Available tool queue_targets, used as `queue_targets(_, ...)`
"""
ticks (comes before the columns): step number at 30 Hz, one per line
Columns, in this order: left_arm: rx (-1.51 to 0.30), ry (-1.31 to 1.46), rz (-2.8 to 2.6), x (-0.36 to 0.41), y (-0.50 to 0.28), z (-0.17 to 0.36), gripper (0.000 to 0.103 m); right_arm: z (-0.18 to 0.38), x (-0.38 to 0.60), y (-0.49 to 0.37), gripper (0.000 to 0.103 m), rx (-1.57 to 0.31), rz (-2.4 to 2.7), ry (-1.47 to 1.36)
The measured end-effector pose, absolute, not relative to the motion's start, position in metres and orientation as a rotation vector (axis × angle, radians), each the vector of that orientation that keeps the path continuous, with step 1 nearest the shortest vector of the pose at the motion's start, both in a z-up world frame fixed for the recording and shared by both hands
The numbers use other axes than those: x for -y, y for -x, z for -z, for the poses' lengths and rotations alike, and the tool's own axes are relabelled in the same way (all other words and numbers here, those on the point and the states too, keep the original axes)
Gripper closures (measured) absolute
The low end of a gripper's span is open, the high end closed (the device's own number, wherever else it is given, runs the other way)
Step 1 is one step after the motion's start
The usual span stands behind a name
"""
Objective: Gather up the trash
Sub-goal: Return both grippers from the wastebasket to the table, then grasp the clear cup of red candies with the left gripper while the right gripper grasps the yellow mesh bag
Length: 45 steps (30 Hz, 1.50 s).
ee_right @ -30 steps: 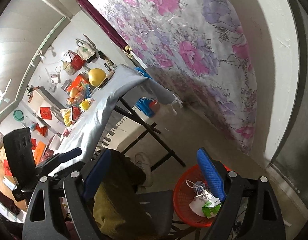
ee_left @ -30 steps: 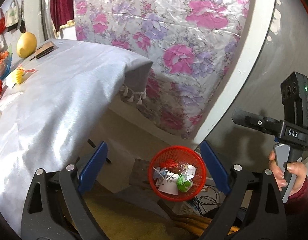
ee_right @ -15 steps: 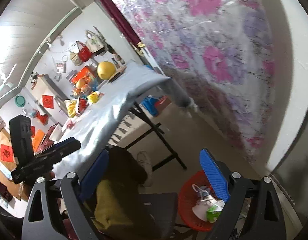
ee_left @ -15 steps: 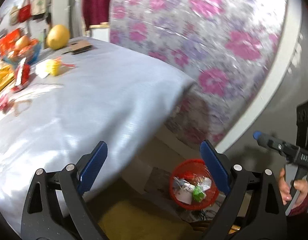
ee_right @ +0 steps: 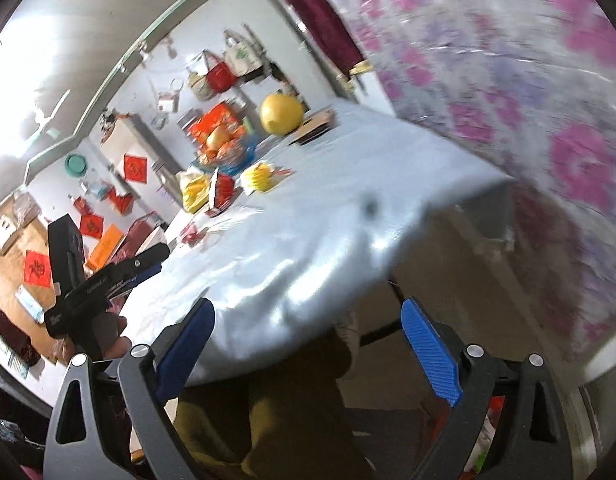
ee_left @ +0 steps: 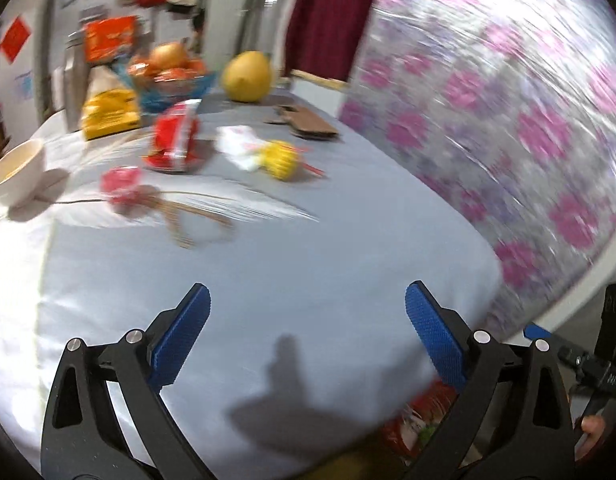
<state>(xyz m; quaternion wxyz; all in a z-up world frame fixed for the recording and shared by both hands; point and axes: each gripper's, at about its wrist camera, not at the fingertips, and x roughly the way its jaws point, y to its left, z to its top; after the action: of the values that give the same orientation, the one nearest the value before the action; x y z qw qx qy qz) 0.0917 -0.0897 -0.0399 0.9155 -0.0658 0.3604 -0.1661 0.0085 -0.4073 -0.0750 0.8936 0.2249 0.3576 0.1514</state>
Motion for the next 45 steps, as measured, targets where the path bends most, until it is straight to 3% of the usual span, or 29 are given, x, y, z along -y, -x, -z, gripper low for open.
queue_targets(9, -0.771, 0.175, 0.186, 0.018, -0.156, 0.046, 0.009, 0.07, 0.34, -0.108, 0.01, -0.818, -0.402, -0.404)
queue_targets(24, -0.835, 0.124, 0.085, -0.011, -0.248, 0.068, 0.01, 0.064, 0.282, -0.247, 0.01, -0.817, -0.425, -0.301)
queue_targets(26, -0.887, 0.125, 0.066, -0.012, -0.254, 0.077, 0.027, 0.067, 0.277, -0.26, 0.01, -0.821, -0.415, -0.276)
queue_targets(29, -0.931, 0.112, 0.067, -0.011, -0.259, 0.087, 0.035, 0.071, 0.268, -0.279, 0.01, -0.833, -0.407, -0.255)
queue_targets(35, -0.929, 0.061, 0.045, -0.003, -0.259, 0.09, 0.035, 0.081, 0.246, -0.307, 0.011, -0.856, -0.424, -0.222)
queue_targets(39, -0.932, 0.068, 0.048, -0.003, -0.261, 0.09, 0.032, 0.09, 0.242, -0.322, 0.019, -0.873, -0.406, -0.226)
queue_targets(41, -0.933, 0.07, 0.048, -0.003, -0.262, 0.09, 0.031, 0.096, 0.246, -0.327, 0.03, -0.893, -0.398, -0.249)
queue_targets(43, -0.93, 0.086, 0.052, -0.005, -0.262, 0.09, 0.032, 0.102, 0.251, -0.332, 0.07, -0.922, -0.423, -0.301)
queue_targets(45, -0.924, 0.113, 0.058, -0.009, -0.261, 0.089, 0.035, 0.105, 0.253, -0.333, 0.071, -0.931, -0.43, -0.328)
